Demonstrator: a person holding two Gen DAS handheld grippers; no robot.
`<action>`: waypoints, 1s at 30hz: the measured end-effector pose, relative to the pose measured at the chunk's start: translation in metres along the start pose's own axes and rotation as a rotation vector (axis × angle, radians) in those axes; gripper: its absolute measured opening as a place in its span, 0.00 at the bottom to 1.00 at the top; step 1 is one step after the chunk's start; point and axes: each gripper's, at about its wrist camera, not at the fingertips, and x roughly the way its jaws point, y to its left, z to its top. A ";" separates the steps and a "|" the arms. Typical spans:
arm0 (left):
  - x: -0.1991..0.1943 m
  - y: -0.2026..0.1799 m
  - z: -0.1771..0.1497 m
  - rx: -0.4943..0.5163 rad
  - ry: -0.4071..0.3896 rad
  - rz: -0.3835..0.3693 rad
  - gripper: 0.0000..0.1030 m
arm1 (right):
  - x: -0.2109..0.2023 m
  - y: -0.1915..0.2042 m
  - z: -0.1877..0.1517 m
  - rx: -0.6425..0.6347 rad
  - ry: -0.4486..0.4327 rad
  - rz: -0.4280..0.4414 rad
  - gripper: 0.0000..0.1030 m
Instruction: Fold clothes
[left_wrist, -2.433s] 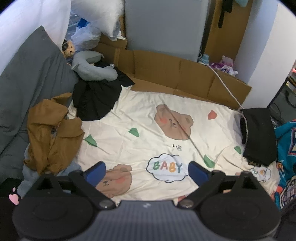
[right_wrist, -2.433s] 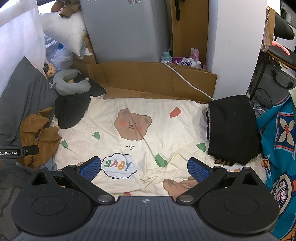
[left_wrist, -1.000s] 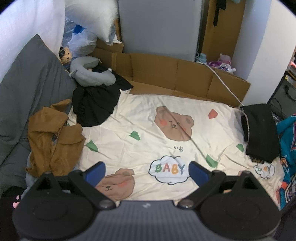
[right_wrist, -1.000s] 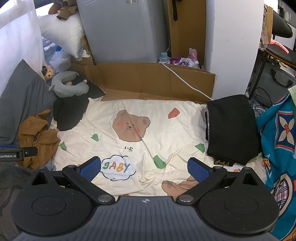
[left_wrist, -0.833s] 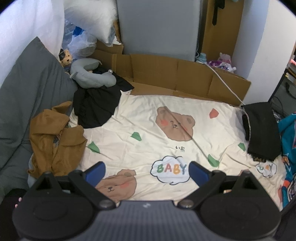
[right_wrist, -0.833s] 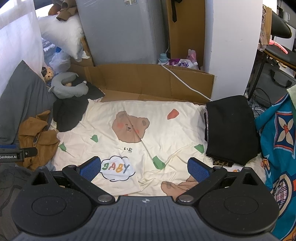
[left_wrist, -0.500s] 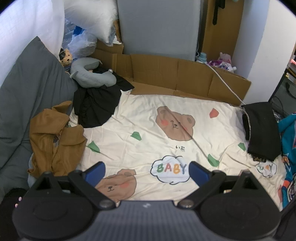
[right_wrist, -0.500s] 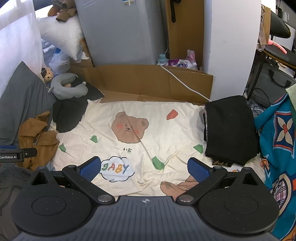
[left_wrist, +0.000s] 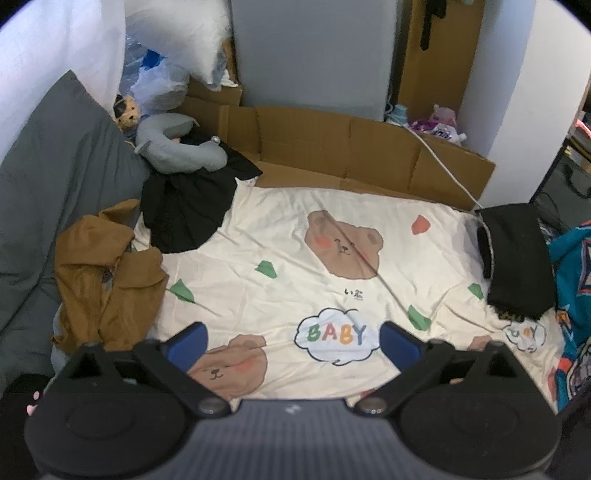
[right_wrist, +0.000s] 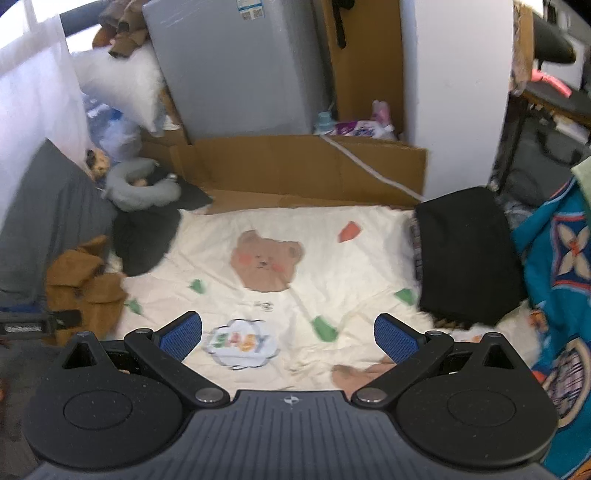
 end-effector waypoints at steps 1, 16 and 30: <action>0.000 0.000 0.001 -0.001 0.003 -0.005 0.99 | 0.000 0.000 0.000 0.000 0.001 0.001 1.00; -0.026 -0.004 0.015 0.022 -0.047 -0.056 0.99 | -0.012 -0.006 0.000 0.014 -0.012 -0.028 1.00; -0.040 0.006 0.021 -0.010 -0.085 -0.061 0.99 | -0.028 -0.011 0.006 0.007 -0.046 -0.041 1.00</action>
